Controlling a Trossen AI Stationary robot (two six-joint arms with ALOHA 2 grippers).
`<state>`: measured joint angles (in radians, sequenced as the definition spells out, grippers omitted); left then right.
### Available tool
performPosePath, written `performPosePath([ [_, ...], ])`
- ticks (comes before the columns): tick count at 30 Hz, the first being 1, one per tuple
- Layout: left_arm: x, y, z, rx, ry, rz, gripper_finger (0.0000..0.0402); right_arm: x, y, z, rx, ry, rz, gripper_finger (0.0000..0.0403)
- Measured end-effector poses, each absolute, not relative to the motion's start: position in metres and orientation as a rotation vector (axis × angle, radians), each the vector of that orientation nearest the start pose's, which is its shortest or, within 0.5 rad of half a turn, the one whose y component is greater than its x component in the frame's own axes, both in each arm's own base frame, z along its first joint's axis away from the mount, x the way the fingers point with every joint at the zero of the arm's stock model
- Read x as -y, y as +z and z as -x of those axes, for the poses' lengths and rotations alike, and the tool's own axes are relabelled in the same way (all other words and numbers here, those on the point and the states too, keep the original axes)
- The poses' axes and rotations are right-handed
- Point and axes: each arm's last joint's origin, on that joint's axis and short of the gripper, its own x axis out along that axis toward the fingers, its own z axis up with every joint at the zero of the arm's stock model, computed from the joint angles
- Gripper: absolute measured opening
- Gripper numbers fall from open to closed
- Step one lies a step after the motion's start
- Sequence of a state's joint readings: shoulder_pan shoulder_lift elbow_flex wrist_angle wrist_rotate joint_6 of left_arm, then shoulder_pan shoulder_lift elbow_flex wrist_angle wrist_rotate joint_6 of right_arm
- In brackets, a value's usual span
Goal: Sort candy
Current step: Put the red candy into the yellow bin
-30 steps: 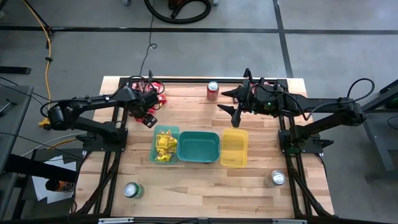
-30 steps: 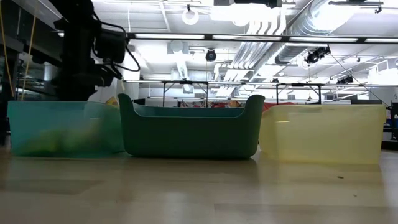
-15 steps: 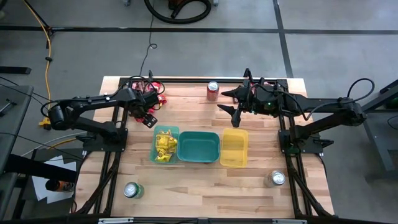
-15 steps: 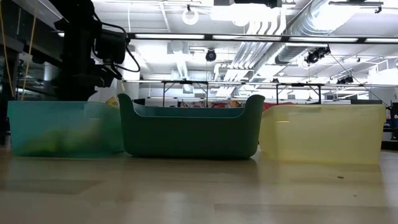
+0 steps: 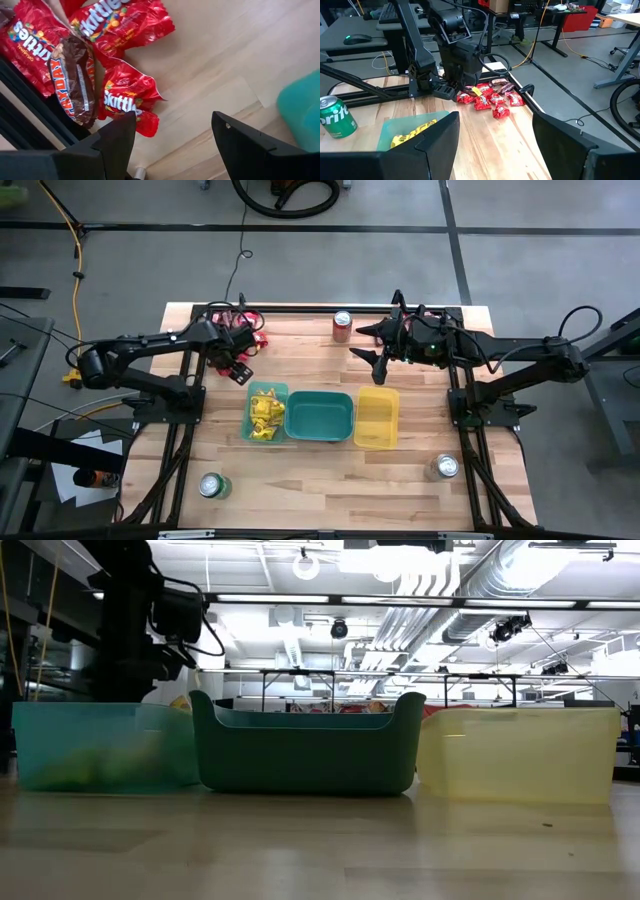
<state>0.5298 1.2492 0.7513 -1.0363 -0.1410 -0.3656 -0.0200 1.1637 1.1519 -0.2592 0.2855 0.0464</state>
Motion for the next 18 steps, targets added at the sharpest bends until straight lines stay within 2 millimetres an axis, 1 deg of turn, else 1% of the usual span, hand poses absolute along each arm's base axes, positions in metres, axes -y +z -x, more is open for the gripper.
performPosePath([
  [6,-0.108,0.186,-0.155,-1.460,0.858,0.627,0.0248,0.013,0.377,-0.253,-0.264,-0.310,-0.008,0.0248],
  [11,-0.115,0.174,-0.156,-1.543,0.887,0.588,0.0248,0.013,0.377,-0.253,-0.263,-0.310,-0.010,0.0248],
  [15,-0.118,0.163,-0.160,-1.610,0.869,0.562,0.0248,0.013,0.377,-0.253,-0.263,-0.310,-0.010,0.0248],
  [18,-0.120,0.155,-0.162,-1.659,0.863,0.546,0.0236,0.013,0.377,-0.253,-0.263,-0.310,-0.009,0.0248],
])
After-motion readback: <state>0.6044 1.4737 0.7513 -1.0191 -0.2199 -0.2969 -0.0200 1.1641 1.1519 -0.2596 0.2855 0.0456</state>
